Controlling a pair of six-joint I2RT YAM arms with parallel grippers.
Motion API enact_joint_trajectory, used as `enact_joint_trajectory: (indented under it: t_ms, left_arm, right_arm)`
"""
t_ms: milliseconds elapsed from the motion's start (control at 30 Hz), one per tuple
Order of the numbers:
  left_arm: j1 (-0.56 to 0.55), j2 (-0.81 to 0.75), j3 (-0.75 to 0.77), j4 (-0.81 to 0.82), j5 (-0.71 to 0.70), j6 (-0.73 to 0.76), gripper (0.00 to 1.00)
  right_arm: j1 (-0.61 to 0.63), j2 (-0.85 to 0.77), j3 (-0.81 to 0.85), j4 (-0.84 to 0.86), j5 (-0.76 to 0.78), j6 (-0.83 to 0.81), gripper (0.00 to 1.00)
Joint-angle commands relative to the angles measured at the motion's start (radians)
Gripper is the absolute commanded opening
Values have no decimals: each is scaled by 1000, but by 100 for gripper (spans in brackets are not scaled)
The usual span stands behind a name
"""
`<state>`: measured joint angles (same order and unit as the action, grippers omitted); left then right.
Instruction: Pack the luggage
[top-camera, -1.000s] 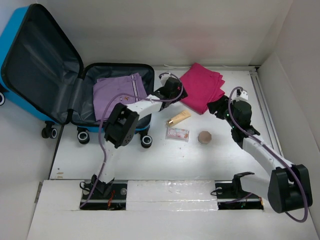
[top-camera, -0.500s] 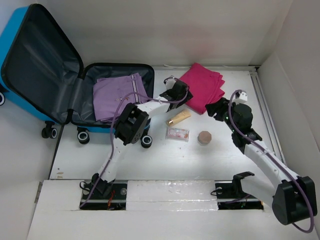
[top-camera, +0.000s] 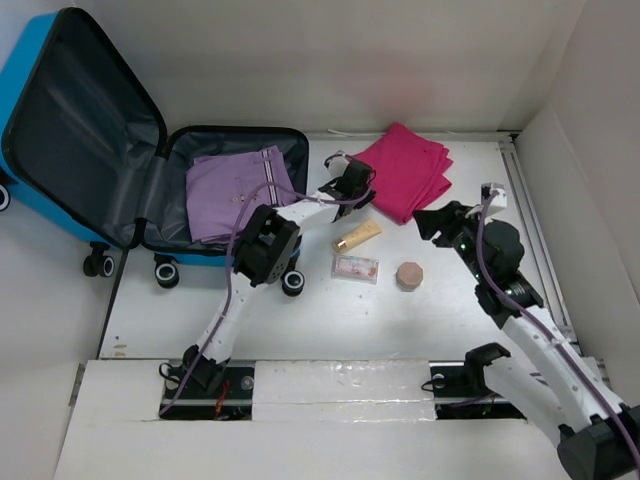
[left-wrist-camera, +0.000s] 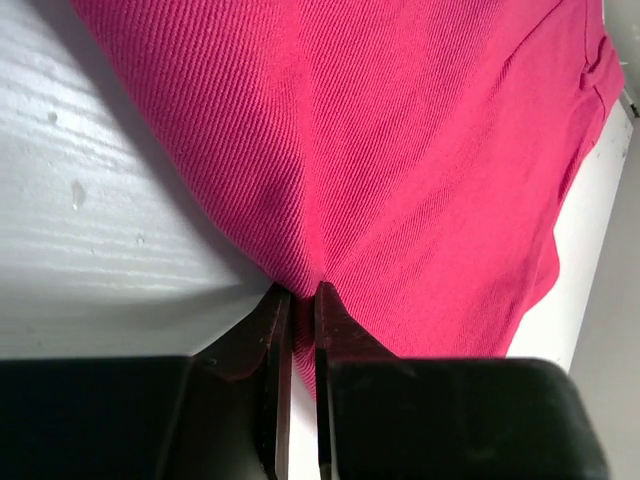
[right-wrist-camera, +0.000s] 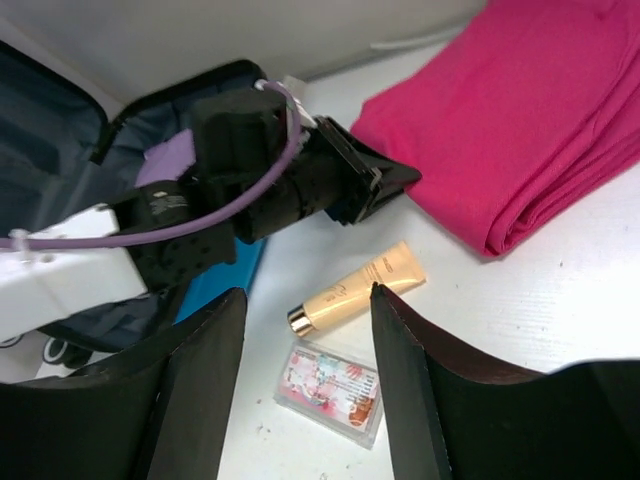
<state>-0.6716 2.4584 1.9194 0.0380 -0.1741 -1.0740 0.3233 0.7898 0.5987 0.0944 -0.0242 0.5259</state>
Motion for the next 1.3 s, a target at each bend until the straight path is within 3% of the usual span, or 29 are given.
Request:
enact_joint_trajectory:
  t_ms: [0,167,300,400,567,667,767,867,900,967,1100,1267]
  left_arm:
    - [39,20,39,-41,-22,84,0]
    - [50,-7,131,-41,18,244,0]
    - [63,-21,315,-117,119,412,0]
    - [109,-94,351,-159,203,488,0]
    - [171,-336,239,-176,248,682,0]
    - [230,-506,74,-168,234,709,0]
    - [378,-636,-172,-74,306,663,0]
    - [615,-780,-402,49,465,551,0]
    - [616,-797,-442,63,476,531,0]
    - [748,-806,-558,89,489,510,0]
    - [816,-779,-594,47,484,523,0]
    - [865,-688,-585,-41,359,591,0]
  right_arm:
    - [14,-78,78,-38,27,-27,58]
    - [23,-127,96,-59,27,-47,58]
    - [42,-98,105,-59,40,-58,58]
    - [42,-75,105,-59,40,-58,58]
    - [51,-41,105,-38,49,-70,58]
    - [51,-21,105,-27,49,-70,58]
    - [60,-1,95,-6,30,-70,58]
    - [69,23,75,17,21,-61,58]
    - [69,35,75,18,21,-61,58]
    - [92,45,64,27,30,-61,58]
    - [115,83,41,47,66,-72,58]
    - [125,130,20,47,75,-72,58]
